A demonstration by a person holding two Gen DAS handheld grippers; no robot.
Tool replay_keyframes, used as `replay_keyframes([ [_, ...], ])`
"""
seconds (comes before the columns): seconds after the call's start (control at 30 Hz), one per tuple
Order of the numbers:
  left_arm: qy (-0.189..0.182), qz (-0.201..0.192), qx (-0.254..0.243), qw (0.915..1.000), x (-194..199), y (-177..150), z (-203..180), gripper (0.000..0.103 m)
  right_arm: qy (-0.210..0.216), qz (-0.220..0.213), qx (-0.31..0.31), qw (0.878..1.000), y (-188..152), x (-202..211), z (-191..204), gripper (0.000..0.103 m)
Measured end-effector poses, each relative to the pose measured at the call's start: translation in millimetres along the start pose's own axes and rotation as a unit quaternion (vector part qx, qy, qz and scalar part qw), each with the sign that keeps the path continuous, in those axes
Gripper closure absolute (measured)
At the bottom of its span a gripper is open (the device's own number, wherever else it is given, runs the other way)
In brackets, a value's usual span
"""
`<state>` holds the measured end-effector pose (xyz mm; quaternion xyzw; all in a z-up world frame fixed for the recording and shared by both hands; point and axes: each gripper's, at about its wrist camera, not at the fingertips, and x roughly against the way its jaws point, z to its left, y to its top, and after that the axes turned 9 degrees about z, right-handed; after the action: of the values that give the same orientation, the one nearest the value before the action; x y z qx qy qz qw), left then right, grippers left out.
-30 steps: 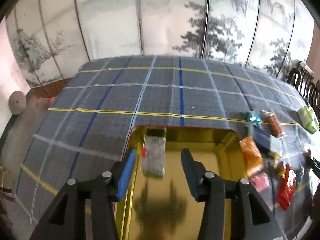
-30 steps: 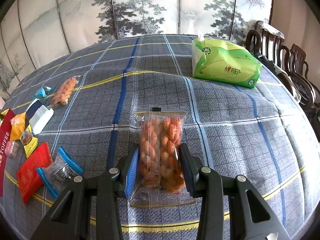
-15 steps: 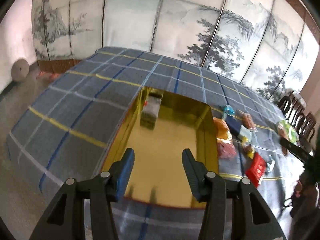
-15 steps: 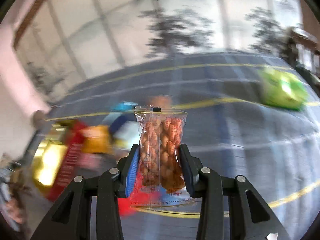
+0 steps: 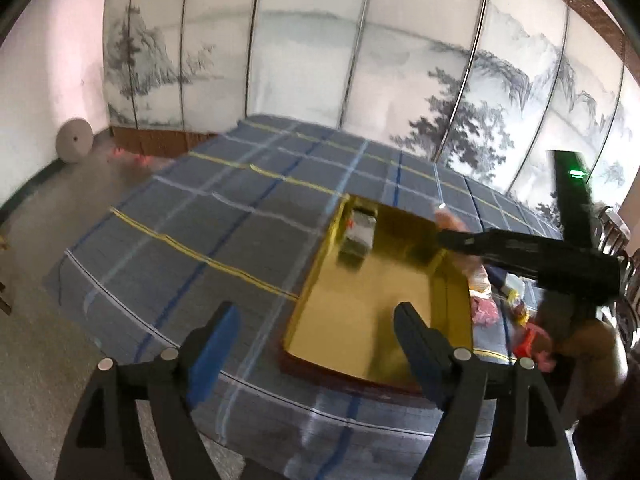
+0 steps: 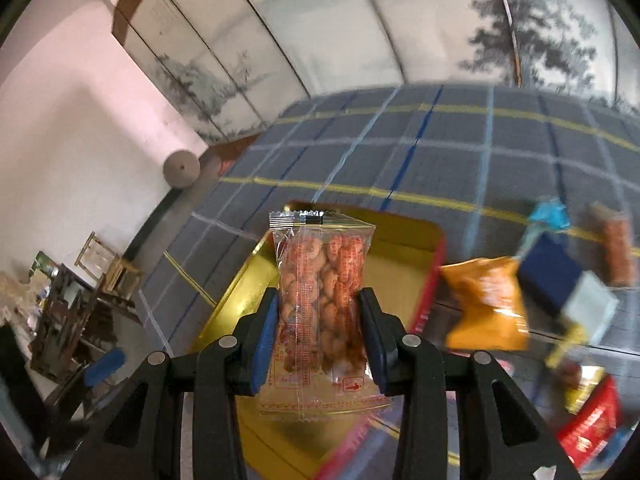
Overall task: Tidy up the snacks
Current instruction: 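Carry the peanut bag into the gold tray and open the right tool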
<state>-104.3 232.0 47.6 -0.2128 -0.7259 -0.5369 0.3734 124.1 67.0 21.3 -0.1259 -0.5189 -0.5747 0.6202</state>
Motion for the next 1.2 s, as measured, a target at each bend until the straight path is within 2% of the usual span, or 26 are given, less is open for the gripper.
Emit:
replay_keyframes([
  [0.1,-0.005,-0.017,-0.004,0.9998,2.8,0.3,5.0,0.022,-0.008,0.025,-0.006,1.000,9.2,-26.6,3.4,0.066],
  [0.2,-0.015,-0.019,-0.006,0.9997,1.2,0.3,9.6,0.022,-0.044,0.037,0.000,0.998,17.2,-45.8,4.5,0.066],
  [0.3,-0.009,-0.028,-0.005,0.9995,1.6,-2.5,12.8,0.022,-0.050,0.044,-0.001,0.998,20.4,-56.2,6.7,0.066],
  [0.37,-0.002,-0.033,-0.009,0.9994,1.3,-4.0,12.5,0.022,-0.071,0.049,0.006,0.996,22.9,-65.0,11.0,0.066],
  [0.6,-0.015,-0.021,-0.021,0.9994,-3.1,-6.9,12.5,0.022,-0.100,0.051,0.006,0.994,28.1,-78.1,15.3,0.066],
  [0.73,-0.006,-0.026,-0.040,0.9988,-2.4,-10.7,5.9,0.022,-0.105,0.049,0.001,0.993,31.6,-81.3,15.4,0.065],
  [0.93,-0.009,-0.015,-0.037,0.9992,-7.3,-10.8,4.6,0.022,-0.102,0.028,-0.002,0.994,31.5,-73.3,13.7,0.062],
  [1.07,-0.009,-0.015,-0.039,0.9991,-6.0,-11.8,4.2,0.022,-0.071,-0.020,-0.011,0.997,18.6,-43.4,6.3,0.059],
  [1.2,-0.007,-0.010,-0.049,0.9987,-7.7,-14.0,-2.9,0.022,-0.070,-0.068,-0.016,0.995,-4.8,-3.3,-11.4,0.056],
])
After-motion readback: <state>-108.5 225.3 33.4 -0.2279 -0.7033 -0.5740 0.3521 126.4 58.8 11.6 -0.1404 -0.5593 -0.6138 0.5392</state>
